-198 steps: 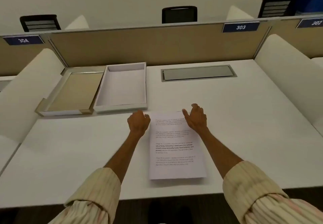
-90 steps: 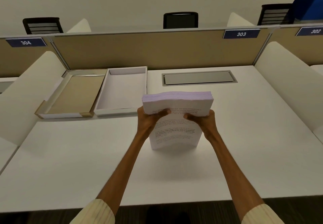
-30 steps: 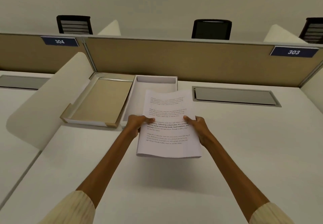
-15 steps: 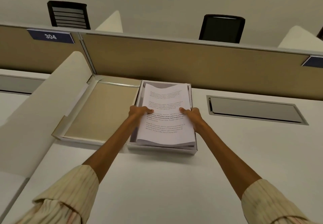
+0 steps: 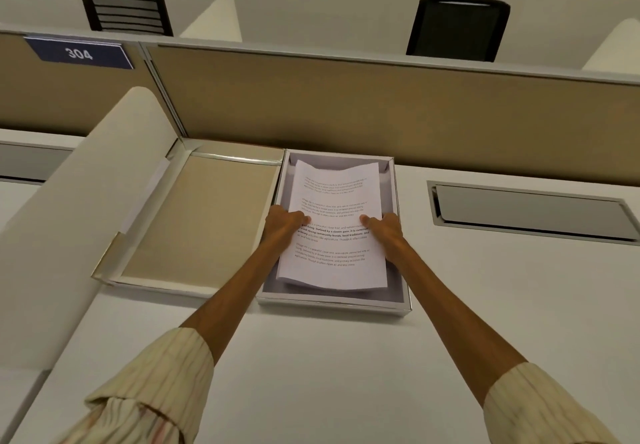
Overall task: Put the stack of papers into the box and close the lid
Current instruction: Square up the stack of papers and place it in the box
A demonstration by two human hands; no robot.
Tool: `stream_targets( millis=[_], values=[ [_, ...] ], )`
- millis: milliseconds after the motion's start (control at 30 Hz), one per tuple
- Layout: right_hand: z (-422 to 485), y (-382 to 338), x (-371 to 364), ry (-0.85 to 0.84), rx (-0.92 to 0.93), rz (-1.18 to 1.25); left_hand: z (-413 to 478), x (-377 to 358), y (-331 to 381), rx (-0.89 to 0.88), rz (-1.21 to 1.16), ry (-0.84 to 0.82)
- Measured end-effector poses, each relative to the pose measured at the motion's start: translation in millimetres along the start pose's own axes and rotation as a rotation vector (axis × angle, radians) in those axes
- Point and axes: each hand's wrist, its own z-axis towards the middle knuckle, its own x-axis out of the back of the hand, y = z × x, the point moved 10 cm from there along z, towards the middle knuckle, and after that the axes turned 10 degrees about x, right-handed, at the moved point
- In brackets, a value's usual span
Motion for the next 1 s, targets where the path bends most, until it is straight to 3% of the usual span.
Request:
stream_targets(
  millis=[367, 567, 700, 900, 1000],
  values=[
    [-6, -9, 7, 0.064, 0.022, -0.214, 9, -4, 8, -0.061, 0.206, -0.023],
    [-6, -19, 3, 0.008, 0.1, -0.414, 14, 8, 10, -0.113, 0.39, 0.064],
    [-9, -26, 3, 0.064, 0.172, -0.627, 12, 8, 11, -0.153, 0.458, 0.131],
    [-10, -27, 0, 0.092, 0.191, -0.753, -12, 3, 13, -0.28, 0.53, 0.231],
    [-12, -36, -1, 0.102, 0.198, -0.821, -32, 0, 13, -0.449, 0.482, 0.307]
  ],
)
